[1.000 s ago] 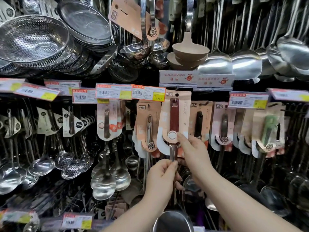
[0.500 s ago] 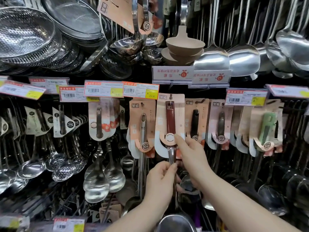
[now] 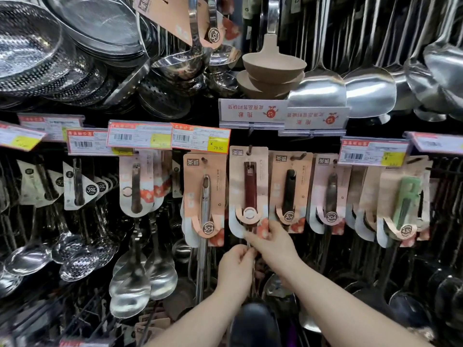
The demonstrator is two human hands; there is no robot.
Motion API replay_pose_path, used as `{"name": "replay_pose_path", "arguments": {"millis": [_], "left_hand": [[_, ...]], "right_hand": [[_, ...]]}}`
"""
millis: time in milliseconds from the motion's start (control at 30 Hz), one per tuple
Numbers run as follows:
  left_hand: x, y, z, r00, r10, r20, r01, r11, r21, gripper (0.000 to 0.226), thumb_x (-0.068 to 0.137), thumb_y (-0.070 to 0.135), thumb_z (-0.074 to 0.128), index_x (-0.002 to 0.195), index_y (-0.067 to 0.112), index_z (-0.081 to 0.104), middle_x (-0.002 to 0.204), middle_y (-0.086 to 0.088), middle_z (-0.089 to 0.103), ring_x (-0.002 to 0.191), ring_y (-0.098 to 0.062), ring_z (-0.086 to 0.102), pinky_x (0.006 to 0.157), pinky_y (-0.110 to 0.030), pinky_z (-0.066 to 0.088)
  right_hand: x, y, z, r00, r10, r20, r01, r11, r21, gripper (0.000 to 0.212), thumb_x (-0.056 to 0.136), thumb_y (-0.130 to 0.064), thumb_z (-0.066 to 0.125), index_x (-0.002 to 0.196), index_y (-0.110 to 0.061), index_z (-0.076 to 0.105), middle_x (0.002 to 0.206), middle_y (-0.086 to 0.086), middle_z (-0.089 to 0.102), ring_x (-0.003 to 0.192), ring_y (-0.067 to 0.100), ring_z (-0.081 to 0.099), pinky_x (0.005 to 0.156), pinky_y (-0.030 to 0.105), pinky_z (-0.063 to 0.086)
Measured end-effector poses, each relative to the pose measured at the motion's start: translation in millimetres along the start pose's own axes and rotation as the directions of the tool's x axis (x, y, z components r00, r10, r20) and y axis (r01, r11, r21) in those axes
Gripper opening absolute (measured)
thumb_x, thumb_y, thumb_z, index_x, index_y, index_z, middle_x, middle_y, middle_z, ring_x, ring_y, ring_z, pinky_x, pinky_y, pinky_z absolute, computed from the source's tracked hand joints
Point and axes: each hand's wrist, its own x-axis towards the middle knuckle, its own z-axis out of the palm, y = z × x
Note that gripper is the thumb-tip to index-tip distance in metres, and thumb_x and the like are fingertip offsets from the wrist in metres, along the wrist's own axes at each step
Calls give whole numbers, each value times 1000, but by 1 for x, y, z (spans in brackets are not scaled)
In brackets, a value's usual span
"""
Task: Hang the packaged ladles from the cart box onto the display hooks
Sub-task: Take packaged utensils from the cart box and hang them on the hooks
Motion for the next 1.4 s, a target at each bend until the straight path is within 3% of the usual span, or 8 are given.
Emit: {"name": "replay_pose_path", "arguments": {"millis": [167, 300, 633, 767, 1000, 1100, 1267, 1400], "left_hand": [[26, -4, 5, 999, -7, -31, 8, 999, 48, 29, 92, 19, 48, 65, 10, 52, 70, -16, 58, 67, -24, 54, 63, -34, 38], [46, -7, 10, 995, -51, -83, 57, 995, 82, 28, 93, 17, 45, 67, 10, 51, 68, -8, 54, 65, -18, 47, 58, -29, 33], [58, -25, 18, 983, -147, -114, 168, 965, 203, 49, 94, 29, 45, 138, 13, 34, 139, -12, 46, 126, -28, 45, 98, -29, 38], [60, -32, 15, 981, -118, -152, 147, 969, 200, 49, 91, 30, 51, 136, 17, 37, 136, -9, 50, 122, -25, 48, 84, -20, 33], [66, -35, 10, 978, -133, -162, 165, 965, 203, 47, 91, 36, 51, 133, 20, 38, 134, -12, 51, 120, -30, 51, 97, -31, 42], [66, -36, 7, 978, -142, -150, 171, 965, 198, 47, 91, 37, 50, 133, 20, 38, 135, -11, 50, 120, -28, 50, 97, -30, 41], [52, -34, 3, 988, -116, -98, 139, 951, 275, 49, 89, 34, 53, 133, 16, 40, 135, -11, 49, 122, -26, 49, 100, -32, 41], [21, -32, -2, 996, -90, -2, 84, 931, 355, 42, 86, 23, 54, 127, 16, 46, 127, -11, 52, 116, -25, 53, 97, -34, 44]], "right_hand": [[29, 9, 13, 1000, -10, -20, 10, 1000, 22, 23, 79, -19, 68, 73, -15, 46, 70, -3, 52, 62, 6, 48, 54, 15, 39], [53, 18, 29, 999, 36, -26, -34, 996, 76, 18, 82, -19, 66, 87, -12, 50, 80, 3, 56, 80, 20, 56, 78, 33, 46], [87, 41, 47, 1000, 24, 5, -25, 998, 53, 46, 91, -27, 55, 132, -8, 44, 117, 10, 62, 108, 25, 58, 83, 24, 39], [102, 43, 49, 1000, 19, 16, -21, 990, 140, 45, 92, -25, 55, 134, -15, 43, 125, 8, 61, 105, 20, 57, 85, 26, 42], [124, 49, 54, 997, 73, -12, -73, 996, 49, 46, 91, -28, 55, 133, -15, 43, 127, 13, 58, 113, 30, 56, 83, 26, 37], [123, 47, 53, 996, 90, -14, -89, 995, 50, 56, 91, -27, 57, 140, -14, 35, 138, 12, 49, 125, 29, 48, 99, 30, 37], [89, 44, 43, 984, 160, 73, -142, 969, -203, 70, 93, -27, 50, 148, -8, 11, 145, 19, 40, 129, 35, 43, 105, 37, 37], [40, 40, 31, 984, 90, 156, -29, 935, -354, 44, 94, -25, 49, 134, -6, 46, 132, 16, 55, 122, 28, 51, 91, 23, 38]]}}
